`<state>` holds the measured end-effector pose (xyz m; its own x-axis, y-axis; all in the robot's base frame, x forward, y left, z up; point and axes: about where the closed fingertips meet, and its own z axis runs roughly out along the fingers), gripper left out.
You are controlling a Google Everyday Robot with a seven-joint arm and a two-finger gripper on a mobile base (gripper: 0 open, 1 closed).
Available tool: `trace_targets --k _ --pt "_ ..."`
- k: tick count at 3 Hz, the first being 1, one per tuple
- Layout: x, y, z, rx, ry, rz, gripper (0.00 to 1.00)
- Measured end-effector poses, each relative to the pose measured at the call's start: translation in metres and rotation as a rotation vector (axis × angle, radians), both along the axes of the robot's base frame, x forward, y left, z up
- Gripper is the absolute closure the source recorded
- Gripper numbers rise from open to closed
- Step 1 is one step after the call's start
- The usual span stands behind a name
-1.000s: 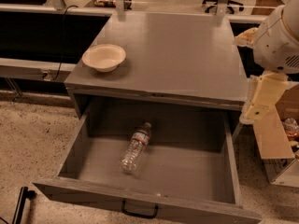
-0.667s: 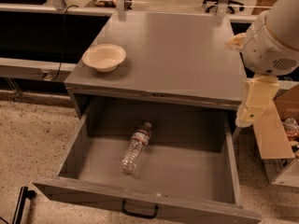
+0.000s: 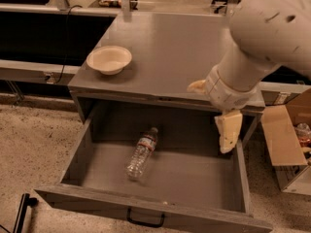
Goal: Pick water bottle from top drawer and place on counter
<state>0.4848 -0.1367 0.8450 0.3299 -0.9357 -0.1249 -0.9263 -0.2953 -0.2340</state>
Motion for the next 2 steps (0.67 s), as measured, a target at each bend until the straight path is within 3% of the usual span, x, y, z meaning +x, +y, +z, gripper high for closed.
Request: trace_targets --k 1,2 --pt "0.0005 0.0004 -0.0048 -0.015 -0.009 0.089 0.00" --pt "0.0005 0.0004 -0.0048 -0.015 -0.009 0.089 0.00"
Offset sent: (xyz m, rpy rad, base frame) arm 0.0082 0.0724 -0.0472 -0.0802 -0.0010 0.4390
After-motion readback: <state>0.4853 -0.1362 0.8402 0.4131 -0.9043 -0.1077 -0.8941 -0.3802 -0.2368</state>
